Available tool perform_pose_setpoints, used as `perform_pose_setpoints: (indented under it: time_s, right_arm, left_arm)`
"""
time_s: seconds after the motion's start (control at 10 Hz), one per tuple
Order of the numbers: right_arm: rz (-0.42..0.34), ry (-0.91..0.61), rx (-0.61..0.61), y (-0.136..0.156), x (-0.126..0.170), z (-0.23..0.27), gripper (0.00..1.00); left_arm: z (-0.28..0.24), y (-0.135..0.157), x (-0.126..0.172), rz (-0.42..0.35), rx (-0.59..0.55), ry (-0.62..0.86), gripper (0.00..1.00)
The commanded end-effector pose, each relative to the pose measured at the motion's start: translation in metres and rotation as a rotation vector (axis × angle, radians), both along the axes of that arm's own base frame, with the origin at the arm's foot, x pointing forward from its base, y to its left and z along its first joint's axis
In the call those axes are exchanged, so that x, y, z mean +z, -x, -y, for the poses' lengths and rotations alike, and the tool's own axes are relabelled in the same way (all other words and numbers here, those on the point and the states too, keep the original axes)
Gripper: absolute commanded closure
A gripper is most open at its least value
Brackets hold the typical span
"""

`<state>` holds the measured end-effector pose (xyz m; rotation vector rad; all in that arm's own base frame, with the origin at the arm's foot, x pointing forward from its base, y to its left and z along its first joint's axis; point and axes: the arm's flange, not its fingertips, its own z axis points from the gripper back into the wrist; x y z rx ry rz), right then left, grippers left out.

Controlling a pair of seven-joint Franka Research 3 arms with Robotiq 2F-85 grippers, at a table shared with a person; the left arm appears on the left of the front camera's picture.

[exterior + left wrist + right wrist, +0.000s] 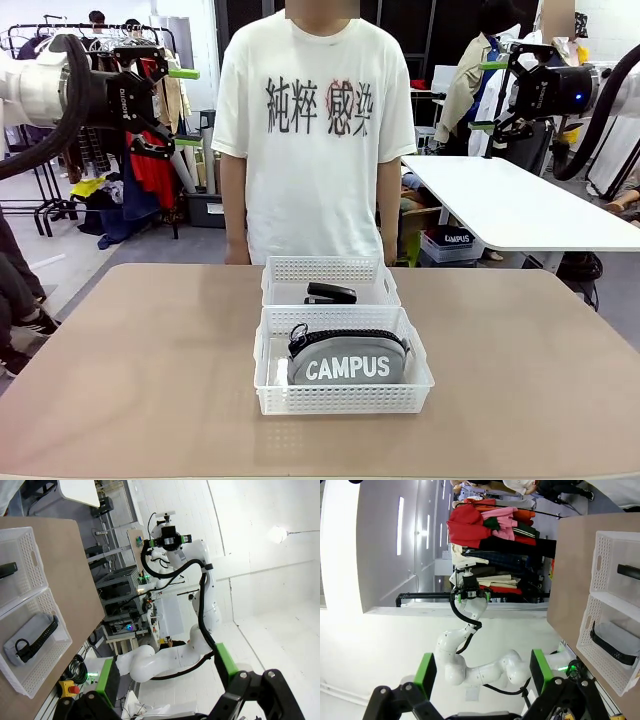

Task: Distribute items into two baskets.
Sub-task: Place the picked Stapler into the Organizing basket as instructed by the person.

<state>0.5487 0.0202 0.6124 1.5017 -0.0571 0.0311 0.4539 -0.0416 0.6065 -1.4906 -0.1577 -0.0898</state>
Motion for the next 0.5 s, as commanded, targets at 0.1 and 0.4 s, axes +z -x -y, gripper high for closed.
perform_pose_setpoints:
  time_s: [0.1,0.4]
  right_arm:
    - [0.01,-0.002,0.002,0.0009,0.0024,-0.001,0.0]
    - [0.01,-0.002,0.002,0.0009,0.0024,-0.001,0.0]
  left_arm:
    - [0.0006,0.0007,0.0025,-0.006,0.0,0.017,0.0]
    - [0.0006,0.0007,0.0025,-0.006,0.0,0.017,0.0]
